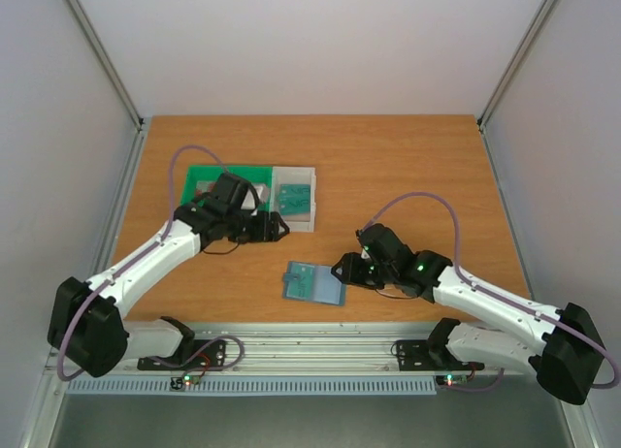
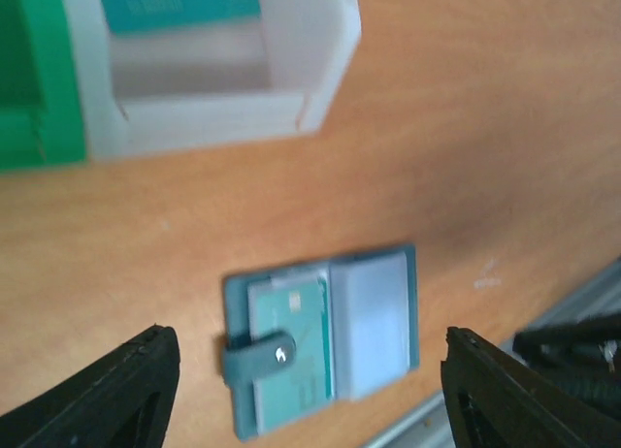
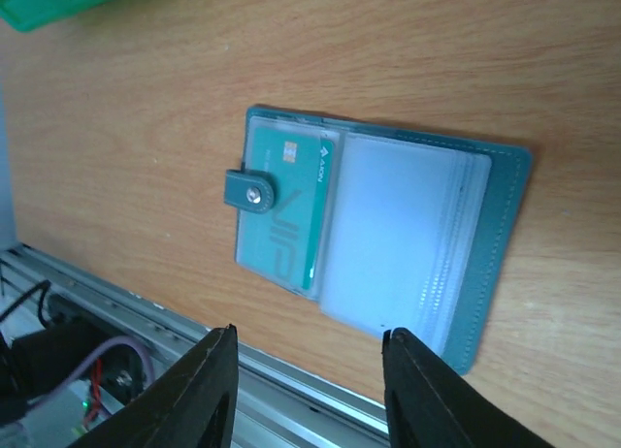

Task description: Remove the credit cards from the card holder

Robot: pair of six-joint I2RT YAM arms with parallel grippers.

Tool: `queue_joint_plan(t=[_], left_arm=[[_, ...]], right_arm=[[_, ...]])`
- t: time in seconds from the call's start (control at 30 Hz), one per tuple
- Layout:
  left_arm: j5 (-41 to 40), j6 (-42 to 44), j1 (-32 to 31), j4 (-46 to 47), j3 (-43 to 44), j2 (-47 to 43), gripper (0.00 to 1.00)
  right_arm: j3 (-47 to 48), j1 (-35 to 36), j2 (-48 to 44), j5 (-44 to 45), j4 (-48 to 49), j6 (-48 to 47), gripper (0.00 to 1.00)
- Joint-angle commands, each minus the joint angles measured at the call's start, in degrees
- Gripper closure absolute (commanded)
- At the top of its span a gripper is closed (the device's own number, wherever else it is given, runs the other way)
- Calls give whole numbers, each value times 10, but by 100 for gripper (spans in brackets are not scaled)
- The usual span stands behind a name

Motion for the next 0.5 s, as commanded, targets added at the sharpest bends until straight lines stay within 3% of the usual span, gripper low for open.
queue_joint_plan(t=[0.0,0.13,0.47], left_arm=[[49,-6,-30,6,-52,-19,27],[84,-33,-59,75,-96,-3,36],[103,-79,-79,180,-151,62,43]], right_arm=[[-4,7,24,-6,51,9,59],[-4,11,50,-9,69,9,67],[-7,18,128,-35,129,6,75]])
